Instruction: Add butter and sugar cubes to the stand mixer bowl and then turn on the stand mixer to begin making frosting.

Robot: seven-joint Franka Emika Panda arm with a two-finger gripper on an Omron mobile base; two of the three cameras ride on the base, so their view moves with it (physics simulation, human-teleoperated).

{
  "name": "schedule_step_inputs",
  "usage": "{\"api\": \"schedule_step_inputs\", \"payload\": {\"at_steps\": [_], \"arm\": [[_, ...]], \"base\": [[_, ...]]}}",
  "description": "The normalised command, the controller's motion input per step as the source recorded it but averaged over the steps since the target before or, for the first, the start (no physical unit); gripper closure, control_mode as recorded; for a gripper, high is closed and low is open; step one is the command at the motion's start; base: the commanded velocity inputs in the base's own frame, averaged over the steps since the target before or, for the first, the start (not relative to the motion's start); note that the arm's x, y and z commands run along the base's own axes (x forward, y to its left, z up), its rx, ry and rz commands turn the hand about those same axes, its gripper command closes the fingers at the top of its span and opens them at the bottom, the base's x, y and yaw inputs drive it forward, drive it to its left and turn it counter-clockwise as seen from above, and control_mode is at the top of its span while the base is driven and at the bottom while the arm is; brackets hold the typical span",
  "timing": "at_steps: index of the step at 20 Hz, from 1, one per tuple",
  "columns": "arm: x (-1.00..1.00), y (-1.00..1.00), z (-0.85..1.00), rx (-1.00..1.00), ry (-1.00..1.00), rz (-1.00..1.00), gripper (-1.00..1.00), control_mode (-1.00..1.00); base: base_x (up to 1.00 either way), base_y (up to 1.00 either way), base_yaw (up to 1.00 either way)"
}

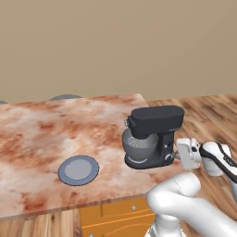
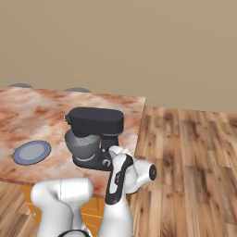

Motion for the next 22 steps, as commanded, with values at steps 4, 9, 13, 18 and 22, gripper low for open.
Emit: {"api": "schedule_step_inputs", "payload": {"at_steps": [4, 9, 13, 18, 22], "arm": [[-0.24, 0.29, -0.21, 0.00, 0.31, 0.12, 1.00, -1.00], [-0.18, 0.28, -0.69, -0.01, 0.24, 0.09, 1.00, -1.00], [-0.36, 0.58, -0.99, -0.06, 0.14, 0.07, 1.00, -1.00], [-0.47, 0.94, -0.99, -0.18, 0.05, 0.06, 1.00, -1.00], [-0.70, 1.00, -1.00, -0.45, 0.02, 0.10, 1.00, -1.00]], "base": [[0.00, 0.00, 0.00], [0.00, 0.00, 0.00], [0.00, 0.00, 0.00], [0.00, 0.00, 0.00], [0.00, 0.00, 0.00]]}}
